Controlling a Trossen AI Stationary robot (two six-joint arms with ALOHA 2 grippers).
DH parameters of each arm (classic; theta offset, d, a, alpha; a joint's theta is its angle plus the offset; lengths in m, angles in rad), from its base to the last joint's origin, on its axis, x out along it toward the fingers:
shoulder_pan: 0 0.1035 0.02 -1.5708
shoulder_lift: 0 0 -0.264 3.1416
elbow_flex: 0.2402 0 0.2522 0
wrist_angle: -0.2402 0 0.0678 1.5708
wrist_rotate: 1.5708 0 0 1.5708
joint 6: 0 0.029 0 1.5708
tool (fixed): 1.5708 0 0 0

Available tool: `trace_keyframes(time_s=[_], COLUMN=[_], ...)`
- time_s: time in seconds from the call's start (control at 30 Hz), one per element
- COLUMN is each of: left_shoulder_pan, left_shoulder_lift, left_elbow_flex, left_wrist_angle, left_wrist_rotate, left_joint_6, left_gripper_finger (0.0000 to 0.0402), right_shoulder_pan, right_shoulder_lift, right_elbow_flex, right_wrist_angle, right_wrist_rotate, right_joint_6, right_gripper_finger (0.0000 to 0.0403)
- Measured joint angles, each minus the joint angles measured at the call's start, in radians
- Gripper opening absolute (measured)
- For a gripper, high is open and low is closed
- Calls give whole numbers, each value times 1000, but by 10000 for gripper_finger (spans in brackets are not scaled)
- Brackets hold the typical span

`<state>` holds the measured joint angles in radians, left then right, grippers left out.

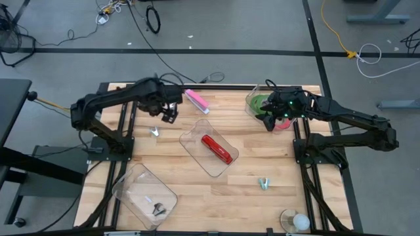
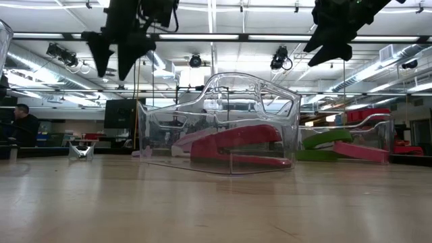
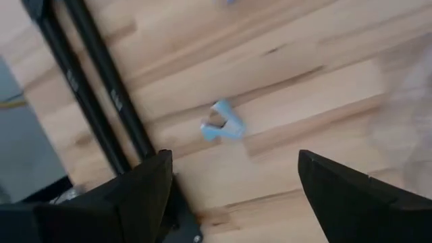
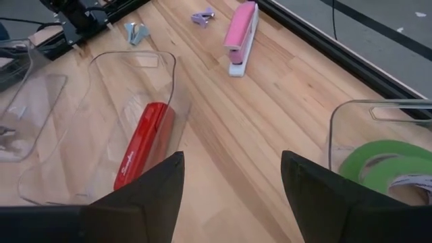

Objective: Pick and place Stapler, Stapler remover, tape
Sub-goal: Put the top blue staple remover into the bottom transparent bin

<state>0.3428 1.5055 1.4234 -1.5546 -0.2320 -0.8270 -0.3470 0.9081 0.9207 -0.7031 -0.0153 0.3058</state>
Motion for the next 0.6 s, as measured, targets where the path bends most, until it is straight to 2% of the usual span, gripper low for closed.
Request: trace_keyframes(time_s=[0.3,0.6], left_shoulder_pan=[1,1], left_shoulder_lift=[0,0], left_elbow_flex=[-203,-391], left_wrist_angle=[142,204], left_wrist_rotate=[56,89], left_joint_6=[-40,-201], left_gripper_finger=[323,323], right_shoulder_pan=[0,0], right_shoulder_lift=[0,0], right_elbow_flex=[0,0], right_wrist_angle=[27,27], right_wrist_rotate=[-2,-2], right_joint_6=[9,12], right_gripper_finger=[245,245])
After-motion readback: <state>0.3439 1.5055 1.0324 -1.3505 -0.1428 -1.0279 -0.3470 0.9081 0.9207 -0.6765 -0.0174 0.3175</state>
